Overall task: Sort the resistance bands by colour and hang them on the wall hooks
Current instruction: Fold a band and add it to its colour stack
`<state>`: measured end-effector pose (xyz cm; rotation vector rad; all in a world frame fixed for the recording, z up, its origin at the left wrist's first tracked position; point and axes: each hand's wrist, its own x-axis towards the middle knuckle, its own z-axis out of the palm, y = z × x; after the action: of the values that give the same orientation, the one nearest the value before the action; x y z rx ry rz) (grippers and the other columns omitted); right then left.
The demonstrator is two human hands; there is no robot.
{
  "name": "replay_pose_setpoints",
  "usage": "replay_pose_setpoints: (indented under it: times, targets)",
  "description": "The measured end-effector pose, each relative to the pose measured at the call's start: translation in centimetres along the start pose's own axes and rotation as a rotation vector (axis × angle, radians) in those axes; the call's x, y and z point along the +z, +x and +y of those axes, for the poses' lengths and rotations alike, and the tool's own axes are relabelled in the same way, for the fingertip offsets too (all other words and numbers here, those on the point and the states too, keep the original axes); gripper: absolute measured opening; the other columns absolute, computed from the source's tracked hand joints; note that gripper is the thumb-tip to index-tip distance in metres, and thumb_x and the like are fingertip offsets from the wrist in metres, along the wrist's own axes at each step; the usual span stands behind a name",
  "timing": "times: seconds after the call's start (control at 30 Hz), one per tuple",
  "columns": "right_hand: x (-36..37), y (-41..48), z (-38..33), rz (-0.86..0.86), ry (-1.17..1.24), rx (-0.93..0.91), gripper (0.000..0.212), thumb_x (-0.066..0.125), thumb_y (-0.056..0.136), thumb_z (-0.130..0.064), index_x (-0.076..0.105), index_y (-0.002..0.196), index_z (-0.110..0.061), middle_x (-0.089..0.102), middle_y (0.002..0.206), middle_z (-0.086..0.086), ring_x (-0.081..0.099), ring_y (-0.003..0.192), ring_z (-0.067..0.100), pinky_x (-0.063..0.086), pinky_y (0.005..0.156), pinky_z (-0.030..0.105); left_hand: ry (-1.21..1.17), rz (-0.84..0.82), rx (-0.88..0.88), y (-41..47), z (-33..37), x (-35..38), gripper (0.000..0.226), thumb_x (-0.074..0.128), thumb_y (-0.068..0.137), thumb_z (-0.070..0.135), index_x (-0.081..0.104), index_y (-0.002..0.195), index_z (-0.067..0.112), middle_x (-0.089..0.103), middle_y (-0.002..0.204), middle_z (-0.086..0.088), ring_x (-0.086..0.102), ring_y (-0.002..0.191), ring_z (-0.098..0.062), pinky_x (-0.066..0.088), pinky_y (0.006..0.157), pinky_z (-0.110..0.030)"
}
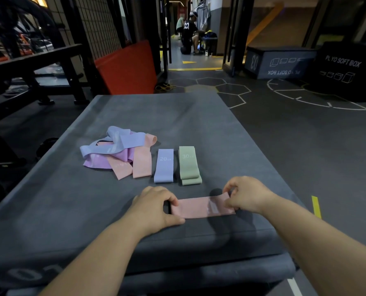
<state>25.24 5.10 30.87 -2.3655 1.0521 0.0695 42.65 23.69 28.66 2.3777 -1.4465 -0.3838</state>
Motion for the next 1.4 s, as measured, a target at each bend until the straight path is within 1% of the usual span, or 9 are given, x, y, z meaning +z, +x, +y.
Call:
replay_pose_setpoints:
  times: [0.27,0.4,0.53,0.63,0.73,0.9,1.03,1.17,1.4]
  targets:
    - [-0.1,0.4,-0.1,0.013,-0.069,0.015,0.018,0.075,0.071,-0.026,0.058,0.071,-0.032,0.063,0.078,-0.01,0.06,0.079,0.011,0.05,0.07,0.024,-0.035,0.075,-0.023,0.6,0.0,0.4,0.005,0.066,0.083,0.036,0.067,0.087,0.039,0.053,0.093,0.019,0.047,0.104,-0.011,0.044,0.093,-0.031]
    - [-0.1,0.4,-0.2,0.008,-0.077,0.019,0.021,0.076,0.07,-0.023,0.056,0.071,-0.03,0.064,0.081,-0.009,0.061,0.081,0.012,0.052,0.073,0.027,-0.082,0.069,-0.07,0.7,0.1,0.5,0.02,0.07,0.079,0.029,0.055,0.081,0.043,0.056,0.092,0.019,0.052,0.1,-0.01,0.048,0.089,-0.033]
    - [-0.1,0.4,-0.4,0.008,-0.035,0.002,0.023,0.075,0.071,-0.018,0.055,0.078,-0.029,0.059,0.075,-0.012,0.057,0.076,0.011,0.046,0.065,0.022,-0.138,0.026,-0.164,0.8,0.4,0.5,0.038,0.069,0.081,0.026,0.056,0.116,0.034,0.055,0.096,0.019,0.056,0.098,-0.01,0.05,0.09,-0.035]
    - [0.0,0.4,-0.5,-0.014,-0.005,0.007,0.03,0.073,0.073,-0.016,0.063,0.1,-0.025,0.055,0.073,-0.015,0.056,0.078,0.012,0.041,0.065,0.019,-0.089,-0.022,-0.166,0.9,0.7,0.4,0.045,0.065,0.085,0.025,0.053,0.128,0.03,0.059,0.1,0.016,0.057,0.101,-0.012,0.048,0.093,-0.035]
    - [-0.1,0.4,-0.6,-0.021,-0.038,-0.007,0.033,0.07,0.076,-0.014,0.068,0.108,-0.02,0.052,0.069,-0.016,0.055,0.078,0.011,0.039,0.065,0.019,-0.075,-0.012,-0.17,0.8,1.0,0.4,0.036,0.063,0.086,0.023,0.057,0.12,0.03,0.059,0.096,0.016,0.059,0.1,-0.012,0.048,0.092,-0.032]
    - [-0.4,0.2,-0.9,-0.015,-0.102,-0.023,0.015,0.067,0.077,-0.014,0.073,0.088,-0.023,0.058,0.067,-0.013,0.059,0.078,0.014,0.043,0.062,0.02,-0.093,-0.003,-0.159,0.6,1.4,0.2,0.016,0.062,0.082,0.022,0.058,0.083,0.037,0.061,0.085,0.016,0.059,0.084,-0.009,0.047,0.073,-0.024]
    - [-0.7,0.2,-0.8,0.051,-0.037,-0.009,0.012,0.065,0.08,-0.02,0.066,0.083,-0.031,0.06,0.072,-0.013,0.058,0.077,0.012,0.042,0.066,0.021,-0.133,0.056,-0.112,0.3,1.7,-0.2,0.018,0.062,0.08,0.023,0.053,0.078,0.038,0.053,0.087,0.015,0.055,0.079,-0.007,0.046,0.071,-0.025]
    - [-0.8,0.1,-1.0,0.068,0.245,0.02,0.003,0.063,0.082,-0.02,0.065,0.083,-0.021,0.068,0.061,0.0,0.062,0.052,0.009,0.046,0.05,0.019,-0.202,0.169,-0.046,0.0,2.0,-0.6,0.02,0.062,0.081,0.021,0.049,0.075,0.035,0.061,0.087,0.012,0.056,0.076,-0.01,0.047,0.068,-0.03]
    - [-0.7,0.1,-0.7,0.008,0.651,0.118,0.009,0.057,0.089,-0.01,0.062,0.082,-0.012,0.072,0.097,0.018,0.071,0.08,0.022,0.054,0.059,0.027,-0.004,0.143,0.171,-0.3,2.2,-0.8,0.018,0.06,0.077,0.019,0.05,0.079,0.034,0.055,0.083,0.014,0.05,0.085,-0.007,0.041,0.085,-0.029]
